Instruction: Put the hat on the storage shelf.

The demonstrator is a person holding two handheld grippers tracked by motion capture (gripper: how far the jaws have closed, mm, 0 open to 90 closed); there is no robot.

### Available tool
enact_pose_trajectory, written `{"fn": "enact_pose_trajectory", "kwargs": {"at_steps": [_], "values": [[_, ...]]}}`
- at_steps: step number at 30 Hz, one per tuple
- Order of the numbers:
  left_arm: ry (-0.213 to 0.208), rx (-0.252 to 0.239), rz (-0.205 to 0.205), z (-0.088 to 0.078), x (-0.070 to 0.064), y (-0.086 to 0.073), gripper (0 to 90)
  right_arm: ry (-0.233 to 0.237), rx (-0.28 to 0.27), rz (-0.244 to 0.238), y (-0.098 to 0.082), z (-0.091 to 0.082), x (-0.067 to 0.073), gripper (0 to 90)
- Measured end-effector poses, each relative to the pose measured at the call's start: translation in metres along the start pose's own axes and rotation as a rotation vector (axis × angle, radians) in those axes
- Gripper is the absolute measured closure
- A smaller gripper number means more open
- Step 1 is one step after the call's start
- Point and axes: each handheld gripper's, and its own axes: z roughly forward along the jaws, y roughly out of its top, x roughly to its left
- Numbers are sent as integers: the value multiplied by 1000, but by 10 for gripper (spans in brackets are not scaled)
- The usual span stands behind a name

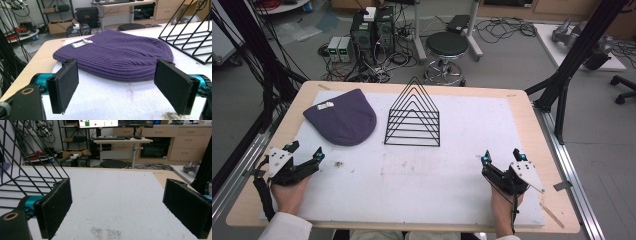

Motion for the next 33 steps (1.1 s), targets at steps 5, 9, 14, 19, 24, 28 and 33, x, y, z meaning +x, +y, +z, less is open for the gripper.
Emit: {"fn": "enact_pose_trajectory", "kwargs": {"at_steps": [5,9,14,19,24,28,33], "values": [[4,5,4,-1,1,-1,199,4,2,-2,0,1,0,81],[10,5,-5,-2,2,-1,198,7,7,9,0,1,1,81],[10,8,-11,-1,3,-1,196,8,11,9,-1,1,1,81],[-9,7,-17,-2,4,0,196,11,18,7,-1,2,2,82],[-37,15,10,-4,5,11,195,19,24,20,-1,4,-1,81],[-129,36,-28,-3,5,19,194,24,36,40,-1,5,-2,81],[-178,72,51,3,3,32,192,38,45,13,-1,10,1,81]]}}
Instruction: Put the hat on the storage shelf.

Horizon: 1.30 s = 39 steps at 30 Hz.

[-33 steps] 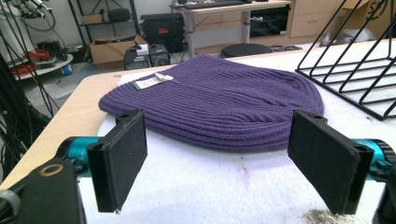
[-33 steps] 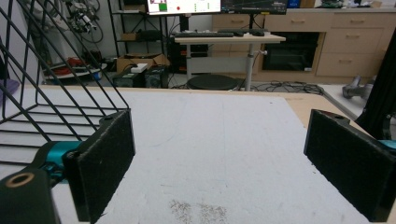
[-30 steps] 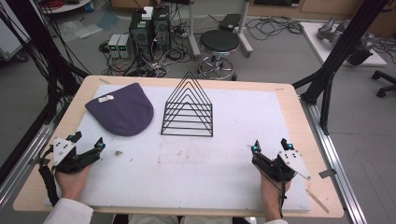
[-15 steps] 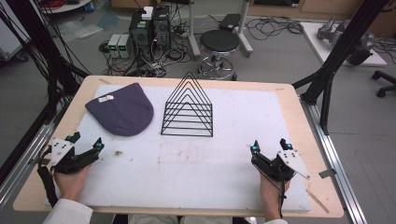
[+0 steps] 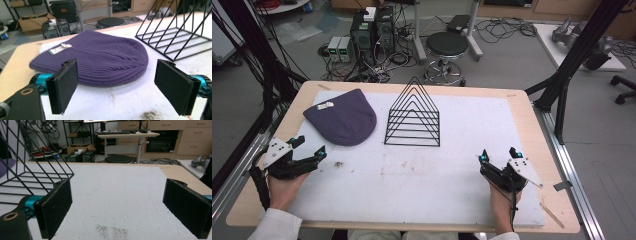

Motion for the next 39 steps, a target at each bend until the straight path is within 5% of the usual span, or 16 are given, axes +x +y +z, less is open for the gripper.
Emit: {"fn": "enact_pose_trajectory", "kwargs": {"at_steps": [4,11,15,23,27,28,39], "values": [[26,24,36,4,5,8,192,9,3,-10,1,2,4,82],[11,100,74,20,25,27,194,38,13,-73,3,8,17,82],[-28,166,62,34,37,39,195,51,15,-79,3,9,19,82],[-127,324,158,60,48,59,198,86,43,-79,1,12,20,82],[-158,345,173,65,46,63,199,91,43,-85,1,12,21,82],[-170,377,212,69,43,65,200,93,45,-85,1,12,21,81],[-236,504,333,92,25,74,201,108,48,-86,1,12,22,82]]}}
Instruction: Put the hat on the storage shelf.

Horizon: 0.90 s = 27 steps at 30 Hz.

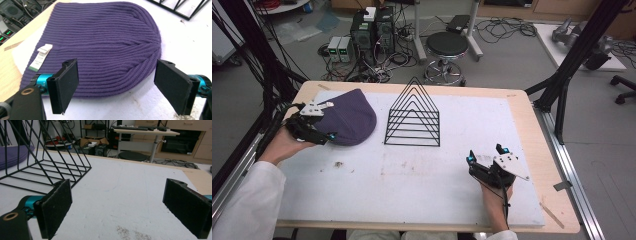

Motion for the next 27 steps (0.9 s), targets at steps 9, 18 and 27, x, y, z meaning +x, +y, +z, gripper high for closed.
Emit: {"fn": "enact_pose_trajectory", "kwargs": {"at_steps": [9,18,27], "values": [[-53,71,21,12,3,11,200,31,14,-19,-1,3,2,82],[-77,169,60,33,-1,10,202,60,31,-34,-2,4,3,82],[-89,224,71,46,-5,9,202,68,41,-30,-2,6,3,82]]}}
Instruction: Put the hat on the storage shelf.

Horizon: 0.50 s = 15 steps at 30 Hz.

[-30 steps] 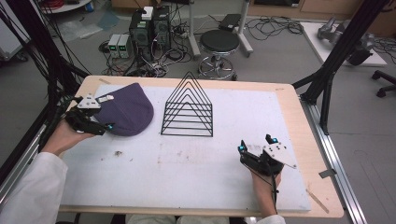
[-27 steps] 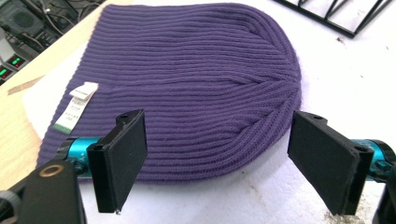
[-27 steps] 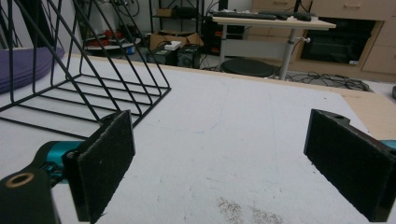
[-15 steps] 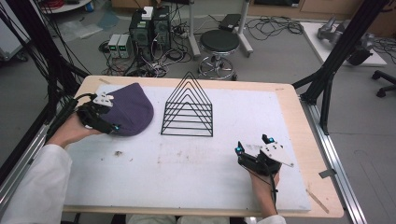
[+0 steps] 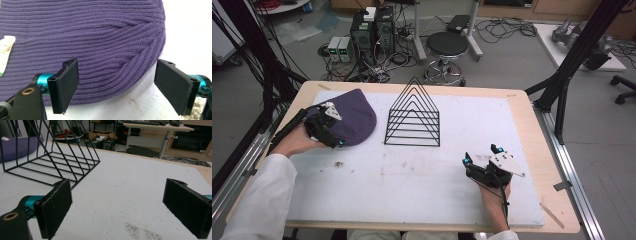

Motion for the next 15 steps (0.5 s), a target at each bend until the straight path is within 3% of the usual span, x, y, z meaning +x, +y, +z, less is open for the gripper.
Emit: {"fn": "enact_pose_trajectory", "kwargs": {"at_steps": [15], "values": [[-24,51,40,19,-5,2,197,-1,16,16,-1,1,-2,82]]}}
